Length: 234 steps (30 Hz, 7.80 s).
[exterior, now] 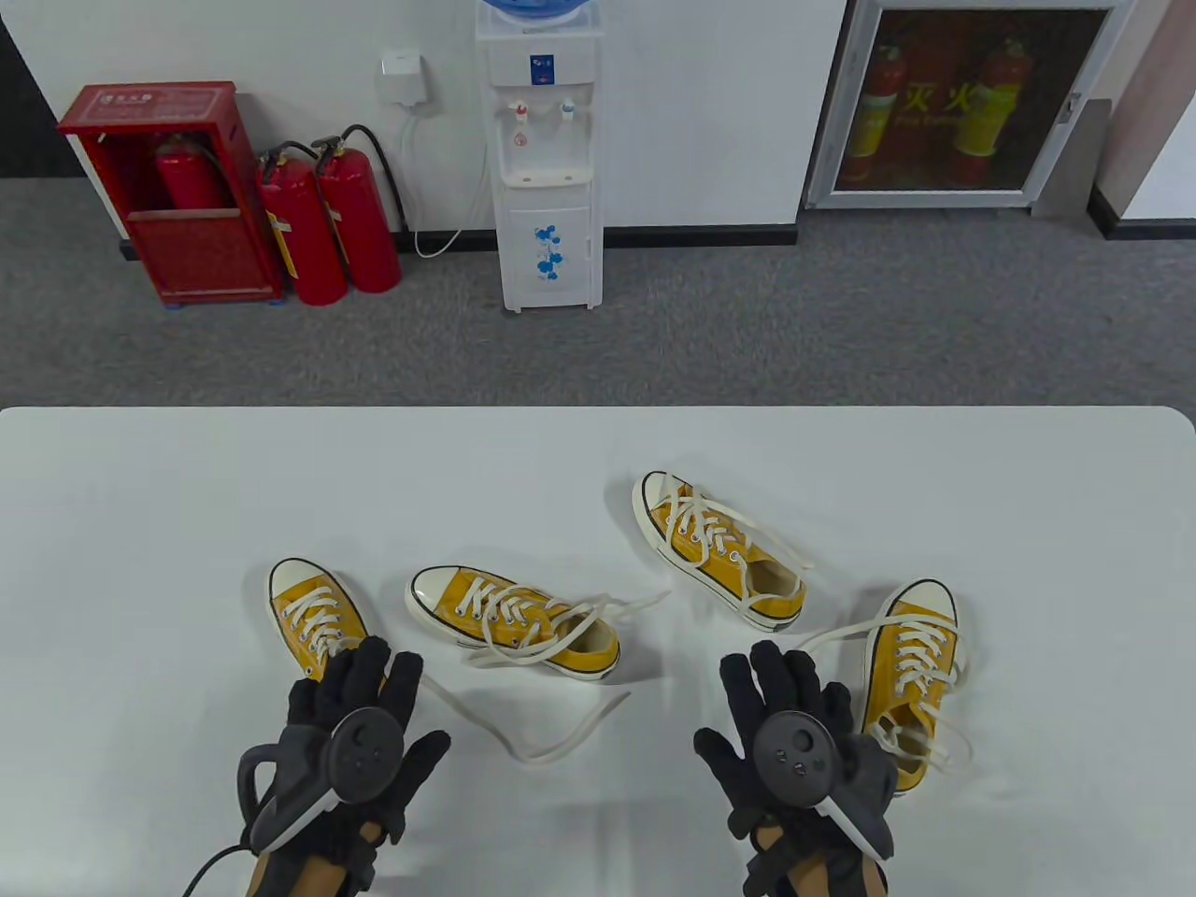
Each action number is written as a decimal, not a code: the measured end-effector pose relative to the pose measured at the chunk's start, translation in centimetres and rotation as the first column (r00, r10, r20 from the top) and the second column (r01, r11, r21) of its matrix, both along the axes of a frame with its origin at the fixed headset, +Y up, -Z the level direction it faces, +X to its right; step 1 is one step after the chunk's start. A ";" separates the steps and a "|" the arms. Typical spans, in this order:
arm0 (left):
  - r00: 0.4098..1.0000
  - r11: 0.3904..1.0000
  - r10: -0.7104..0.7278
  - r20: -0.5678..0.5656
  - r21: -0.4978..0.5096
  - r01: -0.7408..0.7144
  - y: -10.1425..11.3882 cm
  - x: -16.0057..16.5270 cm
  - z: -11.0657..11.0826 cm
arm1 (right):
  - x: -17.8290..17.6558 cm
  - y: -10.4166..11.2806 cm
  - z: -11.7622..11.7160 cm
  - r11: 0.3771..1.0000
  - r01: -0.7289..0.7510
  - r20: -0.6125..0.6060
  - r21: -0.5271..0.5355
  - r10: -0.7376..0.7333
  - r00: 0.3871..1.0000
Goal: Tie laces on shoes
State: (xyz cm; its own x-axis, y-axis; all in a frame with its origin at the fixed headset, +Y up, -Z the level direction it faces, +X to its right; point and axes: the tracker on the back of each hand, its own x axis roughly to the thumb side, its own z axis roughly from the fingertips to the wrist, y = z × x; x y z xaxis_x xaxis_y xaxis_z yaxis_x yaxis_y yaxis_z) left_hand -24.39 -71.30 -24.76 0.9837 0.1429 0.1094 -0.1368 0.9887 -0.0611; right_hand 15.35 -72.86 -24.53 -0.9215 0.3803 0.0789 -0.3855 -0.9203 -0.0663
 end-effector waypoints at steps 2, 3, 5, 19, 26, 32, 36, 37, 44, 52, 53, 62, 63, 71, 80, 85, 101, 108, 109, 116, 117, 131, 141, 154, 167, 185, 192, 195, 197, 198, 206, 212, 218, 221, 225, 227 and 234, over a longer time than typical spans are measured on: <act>1.000 1.000 0.000 -0.004 -0.017 0.000 0.1 0.3 -0.3 | 0.0 0.0 0.0 1.000 -0.002 0.000 -0.005 0.002 1.000; 1.000 1.000 -0.013 -0.005 -0.026 0.013 0.2 0.5 -0.5 | 0.0 0.0 0.0 1.000 -0.003 0.000 -0.007 0.003 1.000; 1.000 0.999 -0.019 -0.006 -0.033 0.019 0.6 1.1 -0.7 | 0.0 0.0 0.1 1.000 -0.005 -0.001 -0.009 0.005 1.000; 0.988 0.980 0.150 -0.046 -0.129 -0.155 3.2 4.0 -2.7 | -0.1 0.0 0.1 1.000 -0.006 -0.002 -0.023 0.006 1.000; 0.974 0.967 0.190 -0.123 -0.145 -0.207 3.0 5.8 -4.2 | -0.2 0.1 0.1 1.000 -0.011 -0.004 -0.028 0.011 1.000; 0.968 0.963 0.172 -0.185 -0.175 -0.204 2.2 7.4 -5.6 | -0.2 0.1 0.1 1.000 -0.010 -0.006 -0.029 0.010 1.000; 0.962 0.957 0.154 -0.225 -0.209 -0.202 1.7 8.4 -6.7 | -0.3 0.0 0.0 0.999 -0.011 -0.010 -0.035 0.010 1.000; 0.963 0.959 0.142 -0.231 -0.210 -0.191 1.5 8.7 -7.0 | -0.3 0.0 0.0 0.999 -0.010 -0.010 -0.036 0.009 1.000; 0.956 0.952 0.078 -0.282 -0.262 -0.155 0.1 10.6 -8.8 | -0.5 0.0 0.0 0.999 -0.012 -0.019 -0.039 0.011 1.000; 0.943 0.946 -0.025 -0.332 -0.313 -0.085 -2.2 12.0 -10.7 | -0.7 0.0 0.0 0.999 -0.015 -0.033 -0.038 0.014 0.999; 0.941 0.948 -0.029 -0.337 -0.309 -0.081 -2.3 12.0 -10.8 | -0.7 0.0 0.0 0.999 -0.016 -0.035 -0.039 0.014 0.999; 0.924 0.964 -0.040 -0.381 -0.257 -0.065 -2.6 11.9 -11.4 | -0.9 -0.1 0.1 0.999 -0.016 -0.047 -0.045 0.014 0.999; 0.923 0.969 -0.040 -0.383 -0.239 -0.057 -2.5 11.9 -11.5 | -1.0 -0.1 0.1 0.999 -0.017 -0.048 -0.045 0.015 0.999; 0.915 0.971 0.080 -0.394 -0.175 -0.161 -1.9 11.2 -12.0 | -1.1 -0.1 0.2 0.999 -0.019 -0.057 -0.049 0.016 0.998; 0.914 0.939 0.271 -0.302 -0.127 -0.320 0.3 8.9 -11.4 | -1.0 -0.1 0.2 0.999 -0.013 -0.051 -0.051 0.011 0.999; 0.920 0.913 0.377 -0.108 -0.123 -0.388 2.5 8.9 -10.1 | -1.0 -0.1 0.2 0.998 -0.010 -0.046 -0.054 0.007 0.999; 0.942 0.973 0.201 0.267 0.056 -0.223 2.3 10.8 -5.6 | -0.6 -0.1 0.1 0.998 -0.002 -0.036 -0.064 0.000 0.999; 0.950 0.984 0.155 0.270 0.040 -0.172 -0.7 10.8 -5.1 | -0.7 -0.1 0.1 0.998 -0.010 -0.040 -0.068 0.007 0.999; 0.952 0.987 0.140 0.271 0.043 -0.157 -1.2 10.7 -5.1 | -0.7 -0.1 0.1 0.997 -0.011 -0.041 -0.070 0.008 0.999; 0.963 0.995 0.077 0.257 0.044 -0.091 -2.2 10.3 -4.6 | -0.7 -0.2 0.1 0.996 -0.011 -0.046 -0.085 0.007 0.999; 0.965 0.995 0.073 0.253 0.042 -0.086 -2.3 10.2 -4.6 | -0.7 -0.2 0.1 0.996 -0.011 -0.047 -0.086 0.007 0.999; 0.945 0.972 0.231 0.230 -0.010 -0.236 -2.7 8.0 -4.3 | -0.8 -0.2 0.1 0.995 -0.009 -0.058 -0.099 0.004 0.998; 0.919 0.930 0.358 0.164 0.024 -0.367 -1.3 5.1 -4.4 | -0.8 -0.3 0.1 0.995 -0.010 -0.064 -0.096 0.004 0.998; 0.894 0.896 0.442 0.069 -0.088 -0.436 -2.9 4.7 -5.2 | -0.8 -0.4 0.2 0.994 -0.012 -0.068 -0.105 0.005 0.998; 0.855 0.830 0.516 -0.046 -0.217 -0.513 -4.5 6.6 -6.1 | -1.0 -0.5 0.2 0.993 -0.016 -0.078 -0.118 0.007 0.997; 0.542 0.534 0.837 -0.070 -0.107 -0.839 -1.8 2.1 -5.5 | -1.0 -0.6 0.1 0.992 -0.011 -0.085 -0.122 0.000 0.996; 0.207 0.205 0.977 -0.055 -0.038 -0.978 -0.4 0.4 -5.2 | -1.0 -0.6 0.1 0.992 -0.008 -0.085 -0.122 -0.002 0.996; 0.107 0.105 0.993 -0.041 -0.044 -0.993 0.2 -0.2 -5.1 | -1.0 -0.6 0.1 0.992 -0.007 -0.084 -0.123 -0.004 0.996; 0.051 0.050 0.998 -0.026 -0.043 -0.998 0.5 -0.6 -5.0 | -0.9 -0.6 0.1 0.993 -0.004 -0.082 -0.122 -0.006 0.997; 0.027 0.025 0.999 -0.024 -0.046 -0.999 0.7 -0.8 -5.0 | -0.9 -0.6 0.0 0.993 -0.003 -0.081 -0.121 -0.007 0.997; -0.029 -0.030 1.000 -0.009 -0.034 -0.999 1.4 -3.8 -3.9 | -0.8 -0.6 0.0 0.992 0.004 -0.071 -0.125 -0.013 0.997; 0.119 0.119 0.993 -0.027 0.018 -0.993 0.7 -6.8 -3.0 | -0.7 -0.6 -0.1 0.992 0.007 -0.064 -0.128 -0.016 0.998; 0.267 0.271 0.962 -0.055 0.111 -0.956 -0.4 -8.1 -2.7 | -0.4 -0.6 -0.2 0.993 0.028 -0.050 -0.110 -0.033 0.998; 0.294 0.300 0.954 -0.065 0.146 -0.943 -0.7 -8.3 -2.7 | -0.4 -0.4 -0.3 0.995 0.042 -0.044 -0.094 -0.047 0.998; 0.273 0.283 0.958 -0.091 0.142 -0.948 -1.3 -8.5 -2.8 | -0.7 0.0 -0.7 0.995 0.058 -0.035 -0.076 -0.060 0.998; 0.280 0.293 0.955 -0.101 0.158 -0.943 -1.5 -8.7 -2.9 | -1.2 0.5 -1.0 0.994 0.062 -0.039 -0.088 -0.065 0.997; 0.279 0.298 0.951 -0.130 0.160 -0.941 -2.2 -9.0 -3.0 | -4.1 2.0 -2.5 0.990 0.071 -0.079 -0.118 -0.081 0.994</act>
State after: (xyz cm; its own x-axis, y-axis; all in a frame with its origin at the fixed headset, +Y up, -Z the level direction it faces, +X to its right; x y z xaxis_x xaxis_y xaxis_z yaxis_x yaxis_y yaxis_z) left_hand -33.37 -73.47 -27.72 0.1610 0.9870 0.0022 -0.9804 0.1597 0.1156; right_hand 11.21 -70.83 -26.99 -0.8815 0.4601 0.1059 -0.4545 -0.8877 0.0737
